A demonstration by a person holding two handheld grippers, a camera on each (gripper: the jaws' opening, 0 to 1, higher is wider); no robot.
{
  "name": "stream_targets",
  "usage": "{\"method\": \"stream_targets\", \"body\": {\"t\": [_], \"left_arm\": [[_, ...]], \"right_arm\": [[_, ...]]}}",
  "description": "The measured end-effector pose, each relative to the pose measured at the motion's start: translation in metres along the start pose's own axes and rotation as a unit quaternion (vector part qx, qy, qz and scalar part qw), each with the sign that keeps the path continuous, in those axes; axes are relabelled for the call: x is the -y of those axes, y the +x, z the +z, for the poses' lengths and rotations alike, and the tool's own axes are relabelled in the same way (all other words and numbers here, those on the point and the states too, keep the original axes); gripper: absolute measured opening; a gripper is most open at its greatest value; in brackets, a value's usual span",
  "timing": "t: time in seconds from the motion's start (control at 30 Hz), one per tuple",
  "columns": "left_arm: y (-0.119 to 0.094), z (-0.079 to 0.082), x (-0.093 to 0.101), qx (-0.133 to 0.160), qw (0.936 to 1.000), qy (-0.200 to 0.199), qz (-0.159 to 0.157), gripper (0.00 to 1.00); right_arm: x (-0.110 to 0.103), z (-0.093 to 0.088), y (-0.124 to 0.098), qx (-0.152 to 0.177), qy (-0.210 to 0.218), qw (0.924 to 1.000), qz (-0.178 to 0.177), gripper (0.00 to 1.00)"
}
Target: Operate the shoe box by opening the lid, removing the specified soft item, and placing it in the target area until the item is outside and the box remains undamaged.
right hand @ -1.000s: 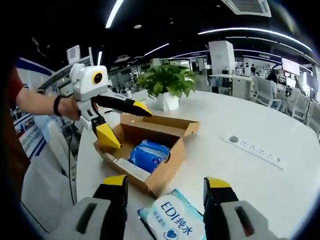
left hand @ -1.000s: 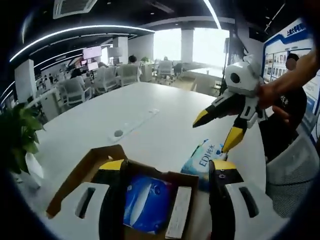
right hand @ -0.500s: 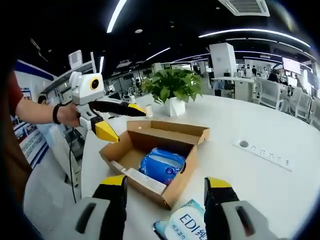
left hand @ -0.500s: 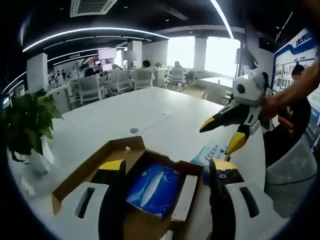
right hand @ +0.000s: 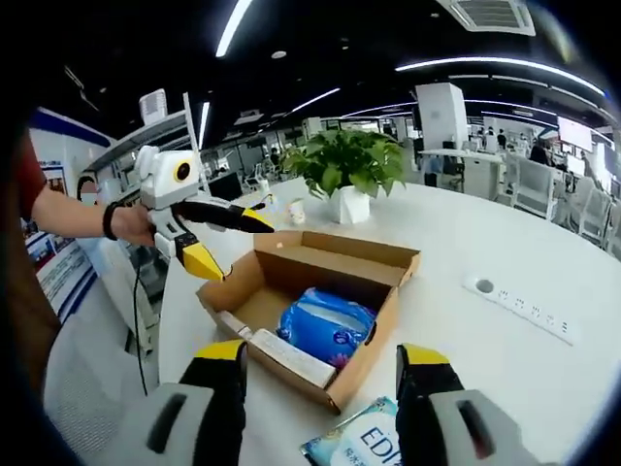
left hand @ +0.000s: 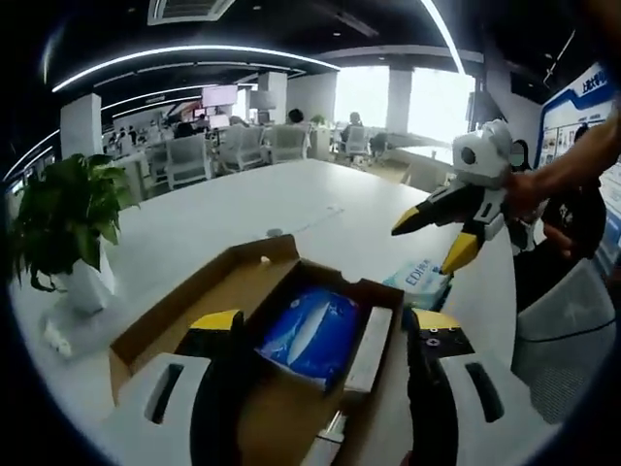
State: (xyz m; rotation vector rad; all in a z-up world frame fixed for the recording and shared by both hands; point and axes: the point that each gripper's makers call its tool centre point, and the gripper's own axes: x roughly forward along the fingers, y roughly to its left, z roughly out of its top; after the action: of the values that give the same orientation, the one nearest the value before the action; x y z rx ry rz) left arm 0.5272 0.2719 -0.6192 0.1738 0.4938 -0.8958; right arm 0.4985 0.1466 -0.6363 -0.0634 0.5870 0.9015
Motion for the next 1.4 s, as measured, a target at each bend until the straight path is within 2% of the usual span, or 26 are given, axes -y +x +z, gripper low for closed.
{"method": "stream_targets", "body": {"t": [0.1,0.2,0.33,0.47,0.67,0.83,1.23,1.4], "left_arm": [[0.001,-0.001,0.000,-0.012,0.9998,0.013,-0.002,0.69],[0.005,-0.008,-0.005,-0.040,0.9986,0.033,-0.004,0.70],[0.011,-0.017,-0.005,-0.073,0.9958,0.054,-0.012,0.70],[0.017,-0.020,-0.008,-0.089,0.9935,0.071,-0.013,0.70],[0.026,-0.026,-0.009,-0.112,0.9898,0.086,-0.020,0.69],[0.035,-0.029,-0.011,-0.125,0.9876,0.092,-0.024,0.68],[0.058,-0.049,-0.013,-0.176,0.9759,0.125,-0.034,0.67],[0.066,-0.060,-0.012,-0.190,0.9720,0.134,-0.034,0.67]], "right_arm": [[0.001,0.000,0.004,-0.021,-0.024,0.9995,0.005,0.60],[-0.001,-0.002,0.010,-0.055,-0.062,0.9965,0.013,0.61],[-0.002,0.003,0.018,-0.069,-0.090,0.9933,0.019,0.61],[0.000,0.012,0.029,-0.080,-0.106,0.9909,0.024,0.61],[0.004,0.010,0.043,-0.117,-0.153,0.9806,0.035,0.60],[0.005,0.007,0.056,-0.136,-0.168,0.9756,0.041,0.60],[0.012,-0.006,0.083,-0.195,-0.236,0.9505,0.054,0.58],[0.014,-0.009,0.092,-0.209,-0.251,0.9431,0.061,0.58]]}}
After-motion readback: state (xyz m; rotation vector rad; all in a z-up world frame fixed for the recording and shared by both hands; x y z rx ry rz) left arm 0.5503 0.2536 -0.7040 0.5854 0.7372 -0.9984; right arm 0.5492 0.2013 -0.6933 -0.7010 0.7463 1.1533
